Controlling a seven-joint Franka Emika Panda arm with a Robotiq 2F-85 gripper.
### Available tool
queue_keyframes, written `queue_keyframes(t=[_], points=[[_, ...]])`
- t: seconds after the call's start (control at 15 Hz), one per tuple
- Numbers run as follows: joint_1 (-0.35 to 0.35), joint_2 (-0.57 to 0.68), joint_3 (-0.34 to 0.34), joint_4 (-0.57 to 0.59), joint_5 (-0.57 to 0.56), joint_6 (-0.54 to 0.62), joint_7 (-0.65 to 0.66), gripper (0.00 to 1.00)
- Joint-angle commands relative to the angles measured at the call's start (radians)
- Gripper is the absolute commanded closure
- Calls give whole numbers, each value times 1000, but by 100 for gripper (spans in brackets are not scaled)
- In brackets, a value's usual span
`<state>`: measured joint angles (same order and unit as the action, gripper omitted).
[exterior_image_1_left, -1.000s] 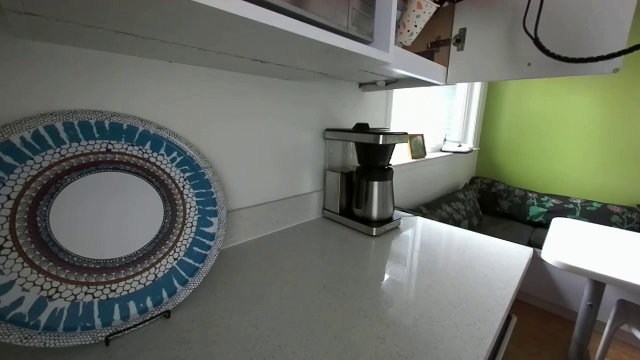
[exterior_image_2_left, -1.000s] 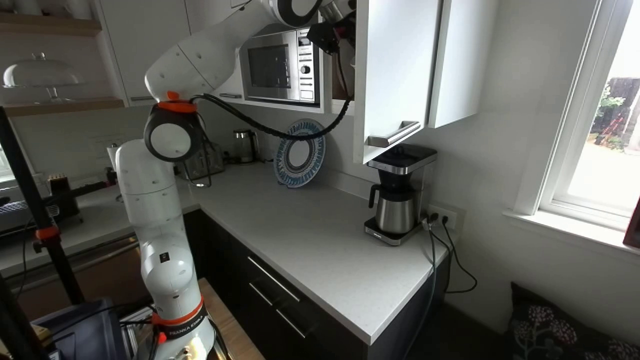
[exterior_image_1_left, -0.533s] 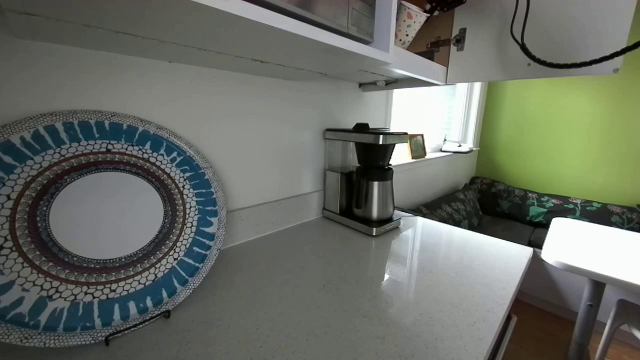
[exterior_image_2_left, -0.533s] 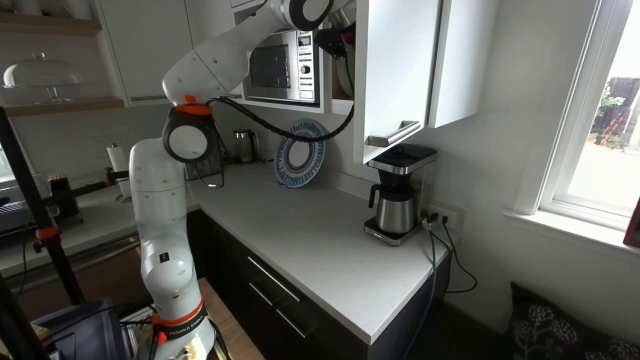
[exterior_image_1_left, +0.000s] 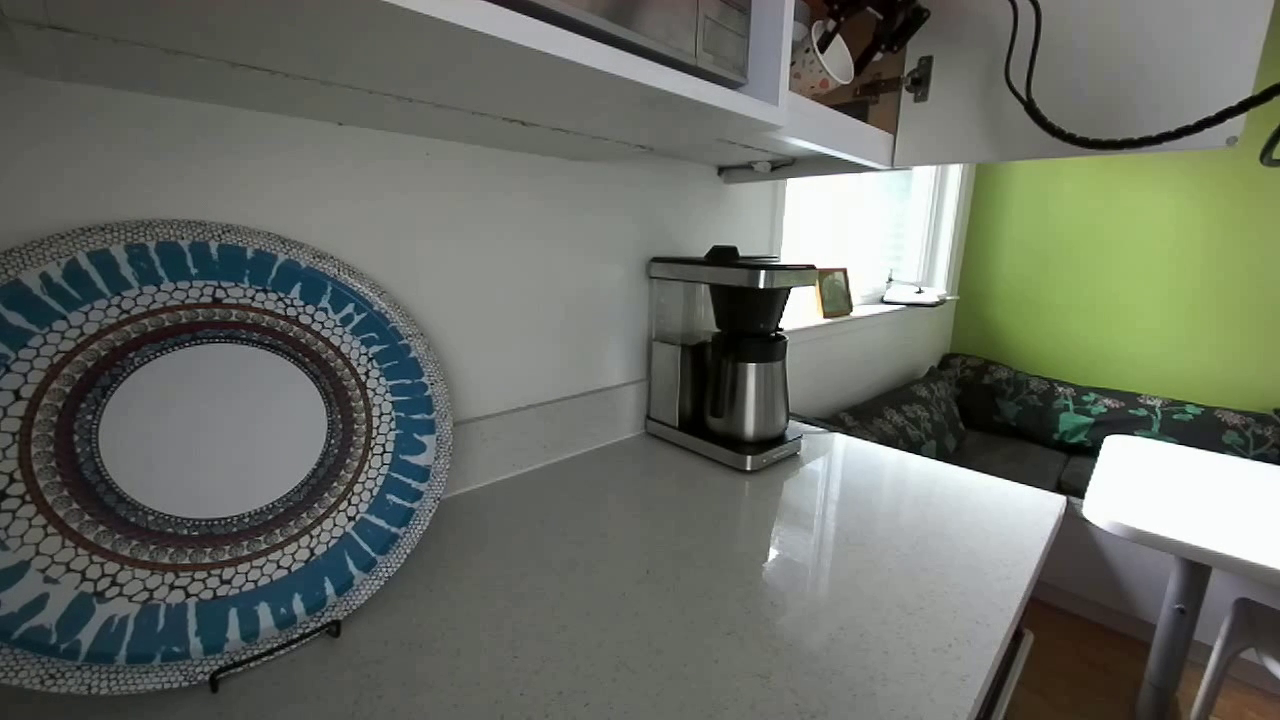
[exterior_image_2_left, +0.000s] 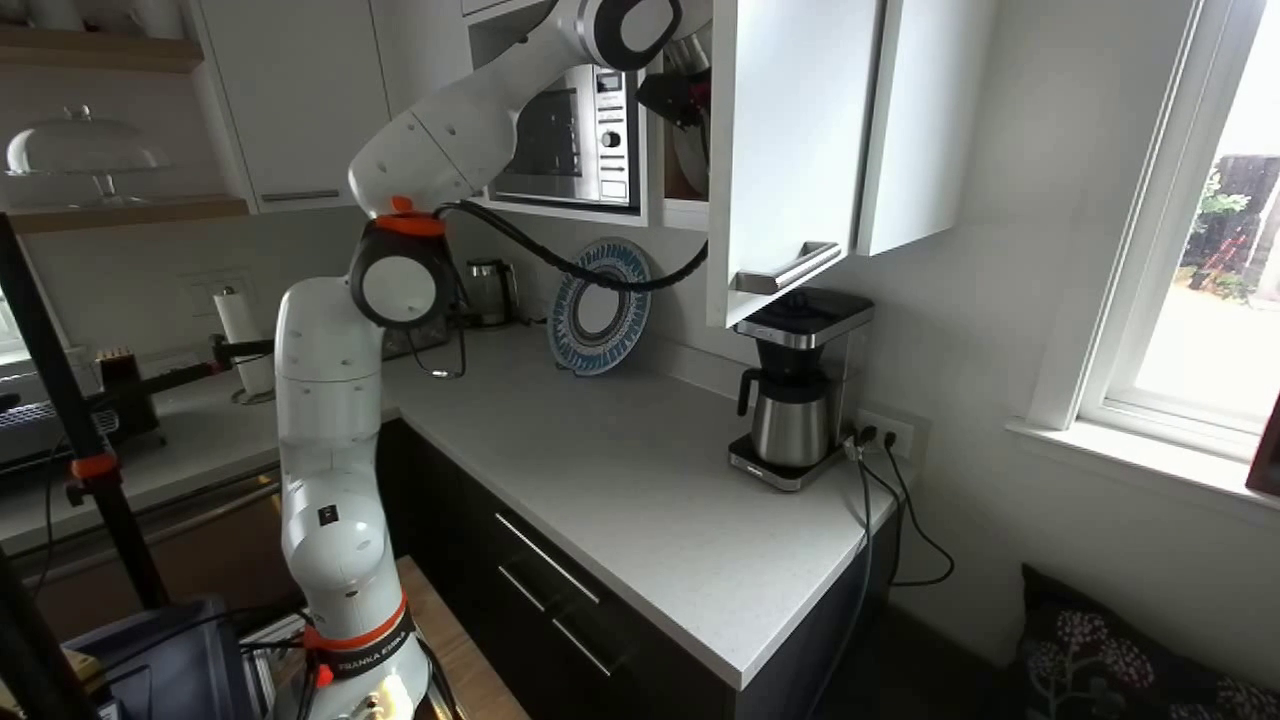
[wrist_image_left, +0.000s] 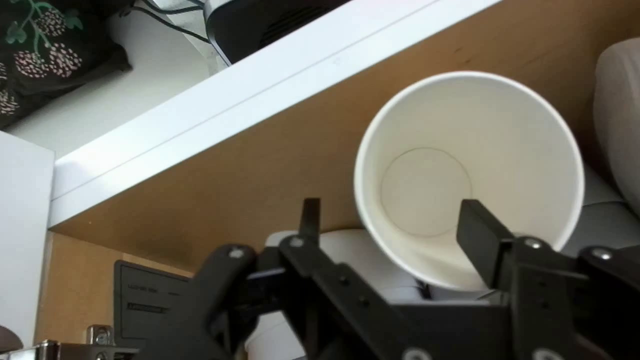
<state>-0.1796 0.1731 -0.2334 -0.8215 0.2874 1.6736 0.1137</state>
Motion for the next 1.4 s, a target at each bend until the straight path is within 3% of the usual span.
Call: queue_keyframes(t=[0.0, 0.4, 0.53, 0.6, 0.8, 0.87, 1.0, 1.13, 1.33], points=[[-19, 48, -6, 82, 16, -36, 22, 0], [-34, 89, -15, 128, -9, -26, 41, 2], [-45, 106, -18, 144, 3, -18, 44, 27], [-48, 114, -19, 150, 3, -16, 50, 27], [-54, 132, -10, 168, 24, 7, 47, 53], [-52, 138, -6, 175, 29, 16, 42, 55], [-52, 148, 2, 183, 44, 33, 39, 42], [-50, 156, 7, 191, 54, 55, 36, 23], [-48, 161, 23, 203, 83, 93, 26, 7]])
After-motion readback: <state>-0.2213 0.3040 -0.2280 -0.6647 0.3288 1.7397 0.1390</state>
